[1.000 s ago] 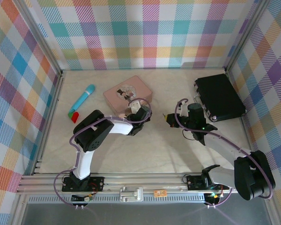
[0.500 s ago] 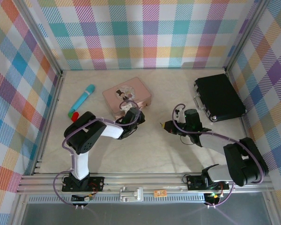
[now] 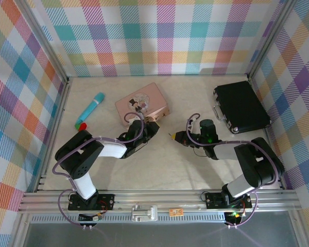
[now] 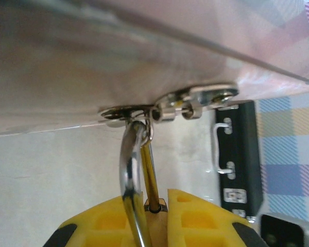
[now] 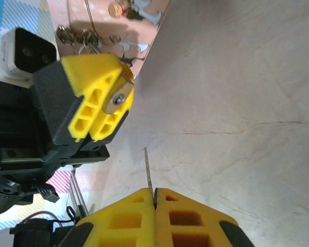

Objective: Unlock the padlock with the key

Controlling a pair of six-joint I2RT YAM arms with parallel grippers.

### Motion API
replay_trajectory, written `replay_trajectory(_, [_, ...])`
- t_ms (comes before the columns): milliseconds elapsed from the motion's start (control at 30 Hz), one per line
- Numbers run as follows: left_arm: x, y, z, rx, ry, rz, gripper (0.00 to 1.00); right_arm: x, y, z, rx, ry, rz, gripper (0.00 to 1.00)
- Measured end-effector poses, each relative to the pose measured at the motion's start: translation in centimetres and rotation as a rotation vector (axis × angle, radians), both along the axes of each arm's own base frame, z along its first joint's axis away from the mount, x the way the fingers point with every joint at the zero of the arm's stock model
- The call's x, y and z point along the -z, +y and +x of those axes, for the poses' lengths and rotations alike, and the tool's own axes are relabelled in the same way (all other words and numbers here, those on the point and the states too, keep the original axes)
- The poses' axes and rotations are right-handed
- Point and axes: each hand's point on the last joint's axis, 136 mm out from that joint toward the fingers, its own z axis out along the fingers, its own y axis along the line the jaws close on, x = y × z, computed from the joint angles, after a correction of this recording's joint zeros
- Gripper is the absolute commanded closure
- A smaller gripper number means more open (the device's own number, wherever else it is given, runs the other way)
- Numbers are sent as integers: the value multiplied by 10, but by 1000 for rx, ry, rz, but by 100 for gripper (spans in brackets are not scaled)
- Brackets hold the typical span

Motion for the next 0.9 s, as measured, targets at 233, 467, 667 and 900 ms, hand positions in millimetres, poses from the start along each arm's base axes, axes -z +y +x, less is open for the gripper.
replay_trajectory(233, [-10,-6,-3,18,-12,-80,100,-1,18,4,-35,8,66,100])
replay_trajectory(467, [-16,-9,-6,38,-28,-125,100,-14,23,12,-34,-42,110,100])
replay_trajectory(667, [-25,-14,-7,59,-47,-164,100,-21,26,15,-39,-71,130,100])
replay_trajectory(900, [-26,-16,-7,67,-50,-176,100,-25,27,17,-41,-81,142,100])
